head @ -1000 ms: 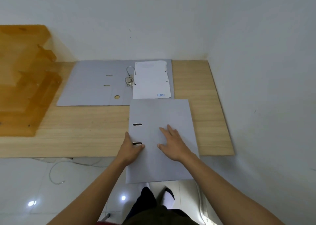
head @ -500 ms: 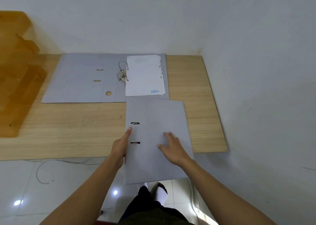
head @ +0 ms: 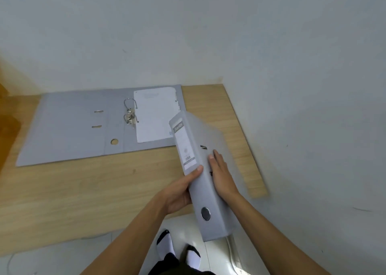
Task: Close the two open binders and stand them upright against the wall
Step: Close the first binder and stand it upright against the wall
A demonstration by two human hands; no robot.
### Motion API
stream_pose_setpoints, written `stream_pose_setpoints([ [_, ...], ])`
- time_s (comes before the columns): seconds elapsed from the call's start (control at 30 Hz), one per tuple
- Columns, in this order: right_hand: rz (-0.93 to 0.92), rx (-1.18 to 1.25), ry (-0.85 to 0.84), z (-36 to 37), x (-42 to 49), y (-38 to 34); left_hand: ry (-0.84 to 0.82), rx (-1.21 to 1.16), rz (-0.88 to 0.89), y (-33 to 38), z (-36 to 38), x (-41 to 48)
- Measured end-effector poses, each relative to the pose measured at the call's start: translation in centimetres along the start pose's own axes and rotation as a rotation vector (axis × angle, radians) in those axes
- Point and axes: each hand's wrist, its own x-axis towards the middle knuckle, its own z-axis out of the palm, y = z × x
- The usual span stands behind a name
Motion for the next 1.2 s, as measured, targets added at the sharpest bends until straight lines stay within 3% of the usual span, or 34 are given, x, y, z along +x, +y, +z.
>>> stream_pose_setpoints([
  [0.2, -0.076, 0.143, 0.048, -2.5, 0.0, -3.0, -0.014, 0.288, 0.093, 4.5, 1.4, 1.0],
  [0.5, -0.476, 0.202, 0.067, -6.6, 0.9, -7.8, -0.056, 0.533, 0.482, 9.9, 2.7, 3.5],
  [0.73, -0.496, 0.208, 0.152, -9.0, 3.7, -6.8, 0.119, 0.807, 0.572, 10.4, 2.2, 8.9],
  [1.1, -0.341, 0.189, 0.354, -12.5, 9.4, -1.7, 0.08, 0.934, 0.622, 11.7, 7.6, 16.0],
  [1.2, -0.312, 0.131, 0.484, -13.2, 11.0, -1.8, 0.083, 0.966, 0.635, 12.6, 8.2, 17.6],
])
